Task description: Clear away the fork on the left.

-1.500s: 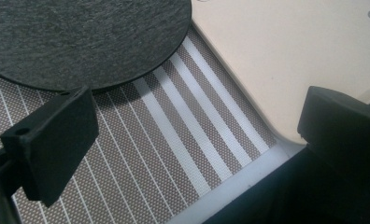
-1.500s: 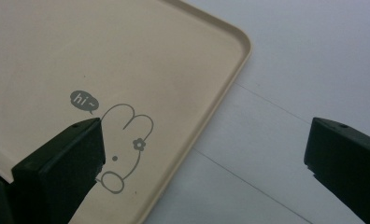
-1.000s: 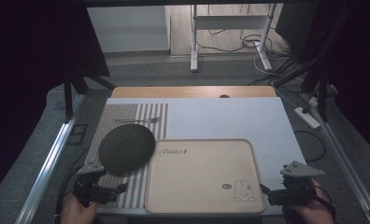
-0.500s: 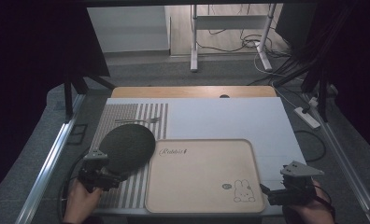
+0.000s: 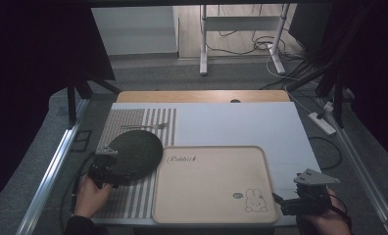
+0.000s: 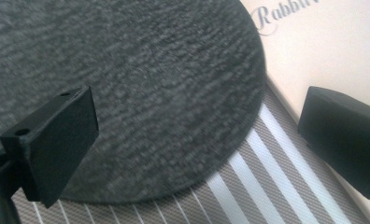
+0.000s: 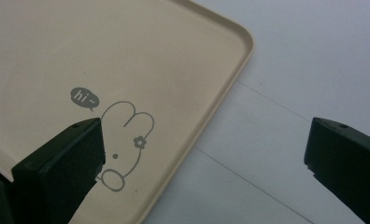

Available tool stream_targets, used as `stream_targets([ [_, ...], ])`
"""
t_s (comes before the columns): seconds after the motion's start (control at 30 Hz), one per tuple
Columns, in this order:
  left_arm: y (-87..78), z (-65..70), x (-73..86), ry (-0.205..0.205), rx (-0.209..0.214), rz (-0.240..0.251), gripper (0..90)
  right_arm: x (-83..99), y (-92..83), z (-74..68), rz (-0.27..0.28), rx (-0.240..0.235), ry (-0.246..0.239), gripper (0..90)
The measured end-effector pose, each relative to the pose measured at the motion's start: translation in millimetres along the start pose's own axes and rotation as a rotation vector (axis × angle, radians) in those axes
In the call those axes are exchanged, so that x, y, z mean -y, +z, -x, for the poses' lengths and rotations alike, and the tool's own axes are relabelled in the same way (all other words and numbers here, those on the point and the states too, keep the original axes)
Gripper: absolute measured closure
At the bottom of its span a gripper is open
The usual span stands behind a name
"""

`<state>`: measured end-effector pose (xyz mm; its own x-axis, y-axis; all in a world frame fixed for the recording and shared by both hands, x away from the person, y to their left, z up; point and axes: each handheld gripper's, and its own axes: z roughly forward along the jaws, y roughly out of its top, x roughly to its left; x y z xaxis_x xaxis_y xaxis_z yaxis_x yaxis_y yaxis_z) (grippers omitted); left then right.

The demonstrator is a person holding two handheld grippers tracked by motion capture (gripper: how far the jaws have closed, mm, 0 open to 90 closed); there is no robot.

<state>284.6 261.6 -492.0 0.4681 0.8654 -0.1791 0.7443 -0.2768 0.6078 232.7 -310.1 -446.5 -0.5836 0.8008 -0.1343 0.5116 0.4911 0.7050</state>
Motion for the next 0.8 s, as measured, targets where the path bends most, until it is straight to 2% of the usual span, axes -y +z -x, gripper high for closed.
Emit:
stream_targets([
  [0.33, 11.9, -11.1, -14.9, 0.002, 0.0, 0.001, 0.0, 0.0, 0.3, 0.3, 0.003, -0.001, -0.001, 0.0],
  [0.8, 27.5, -27.0, -39.0, -0.032, -0.013, 0.005, 0.0, -0.1, 0.6, 0.5, -0.002, -0.003, 0.002, 0.0],
])
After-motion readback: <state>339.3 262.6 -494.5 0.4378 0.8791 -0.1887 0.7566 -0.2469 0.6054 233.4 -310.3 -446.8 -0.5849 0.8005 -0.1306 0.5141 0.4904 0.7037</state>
